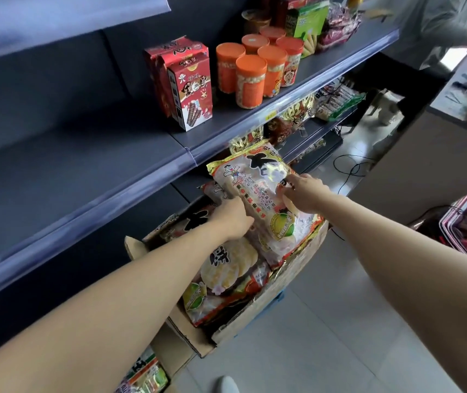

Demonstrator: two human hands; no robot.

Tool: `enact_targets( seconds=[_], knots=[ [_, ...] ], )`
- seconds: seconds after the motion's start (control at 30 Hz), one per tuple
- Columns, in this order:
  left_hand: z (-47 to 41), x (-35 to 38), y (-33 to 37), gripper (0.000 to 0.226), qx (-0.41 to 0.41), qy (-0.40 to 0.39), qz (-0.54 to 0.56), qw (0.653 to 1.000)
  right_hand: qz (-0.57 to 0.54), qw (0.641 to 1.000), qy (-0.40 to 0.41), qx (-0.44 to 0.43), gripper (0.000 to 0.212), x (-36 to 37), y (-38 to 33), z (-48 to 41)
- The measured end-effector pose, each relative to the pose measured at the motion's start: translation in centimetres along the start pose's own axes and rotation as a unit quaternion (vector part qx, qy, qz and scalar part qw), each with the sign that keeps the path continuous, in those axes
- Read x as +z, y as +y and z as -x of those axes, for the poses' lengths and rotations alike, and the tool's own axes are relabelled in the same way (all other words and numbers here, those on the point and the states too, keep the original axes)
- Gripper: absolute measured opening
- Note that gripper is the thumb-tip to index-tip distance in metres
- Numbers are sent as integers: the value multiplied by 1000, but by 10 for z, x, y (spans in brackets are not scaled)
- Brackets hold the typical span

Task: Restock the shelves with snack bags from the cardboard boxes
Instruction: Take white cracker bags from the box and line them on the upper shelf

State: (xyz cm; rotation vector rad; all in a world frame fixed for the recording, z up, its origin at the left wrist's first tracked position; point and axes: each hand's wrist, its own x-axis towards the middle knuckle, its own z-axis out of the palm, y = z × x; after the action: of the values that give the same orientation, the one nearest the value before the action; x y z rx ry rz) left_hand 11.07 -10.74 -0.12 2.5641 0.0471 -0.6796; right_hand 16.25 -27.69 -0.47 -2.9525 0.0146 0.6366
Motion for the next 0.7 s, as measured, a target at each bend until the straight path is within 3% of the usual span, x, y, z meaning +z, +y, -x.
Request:
enact_targets(
  seconds=[0.1,0.2,0.33,0.47,0.53,0.6,0.7],
  knots=[
    [-12,6,1,52,-54,-13,111,992,-88,995,-33,28,75,4,3,-15],
    [-21,10,5,57,-95,-29,265,959,-180,980,-56,68,99,12,7,-27],
    [-25,13,9,60,-127,-12,358,925,-187,975,-18,119,102,15,8,-31],
    [-22,6,5,102,-121,-14,419,900,-312,939,-33,142,128,34,18,-44],
    [-18,-1,-1,93,-113,-3,412,904,-367,918,-52,143,117,28,9,-28],
    [-9,-11,-9,69,-108,19,393,913,-398,904,-69,139,96,24,1,-18],
    [9,-27,-17,48,-89,40,360,928,-448,884,-76,112,94,18,-13,-5]
  ],
)
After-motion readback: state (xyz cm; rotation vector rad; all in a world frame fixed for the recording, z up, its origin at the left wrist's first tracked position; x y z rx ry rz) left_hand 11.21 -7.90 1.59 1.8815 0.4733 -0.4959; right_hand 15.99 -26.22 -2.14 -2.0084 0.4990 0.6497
